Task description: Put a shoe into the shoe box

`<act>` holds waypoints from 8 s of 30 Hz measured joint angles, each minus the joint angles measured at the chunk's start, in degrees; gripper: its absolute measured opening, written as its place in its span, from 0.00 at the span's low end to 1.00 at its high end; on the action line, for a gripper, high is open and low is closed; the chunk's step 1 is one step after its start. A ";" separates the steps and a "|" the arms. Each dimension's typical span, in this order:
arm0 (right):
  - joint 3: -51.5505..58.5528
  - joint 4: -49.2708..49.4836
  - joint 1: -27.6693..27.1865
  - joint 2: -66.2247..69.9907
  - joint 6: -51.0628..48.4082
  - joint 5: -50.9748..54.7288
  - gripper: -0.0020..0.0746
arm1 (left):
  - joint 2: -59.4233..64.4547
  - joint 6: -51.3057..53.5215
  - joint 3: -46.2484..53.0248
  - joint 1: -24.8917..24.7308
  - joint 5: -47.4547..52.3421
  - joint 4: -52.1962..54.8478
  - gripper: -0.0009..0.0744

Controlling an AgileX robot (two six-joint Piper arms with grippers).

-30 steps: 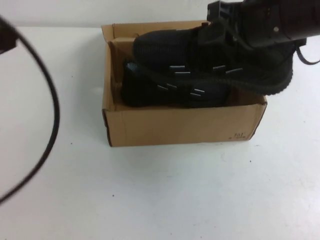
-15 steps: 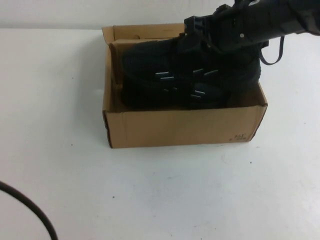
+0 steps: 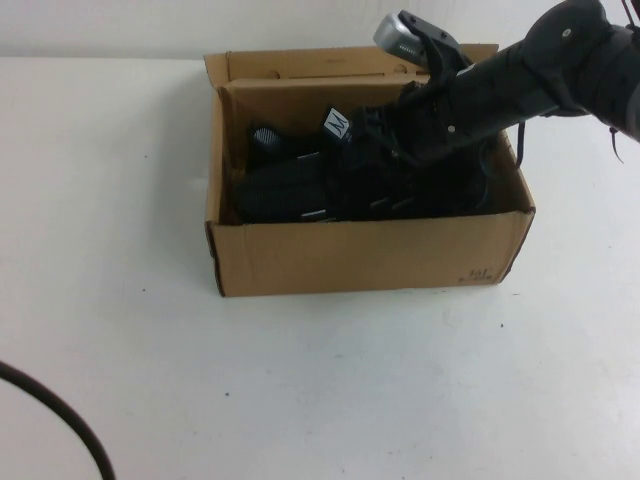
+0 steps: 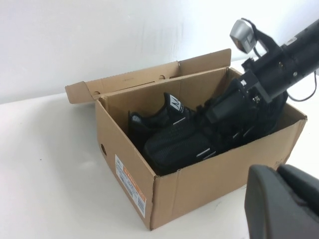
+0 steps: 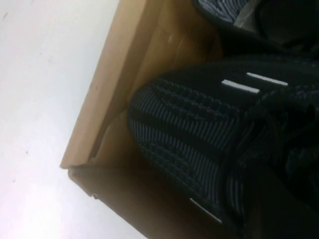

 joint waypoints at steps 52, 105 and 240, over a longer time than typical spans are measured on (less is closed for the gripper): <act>-13.23 -10.76 -0.85 2.74 13.21 17.91 0.75 | 0.00 -1.34 0.00 0.00 0.48 0.13 0.01; -13.23 -26.01 -0.85 11.04 11.63 11.91 0.01 | 0.00 -1.34 0.13 -1.05 1.75 1.90 0.01; 79.66 -34.95 -0.44 -96.25 7.26 -37.69 0.01 | -27.66 -33.84 26.78 -12.02 -24.17 34.66 0.01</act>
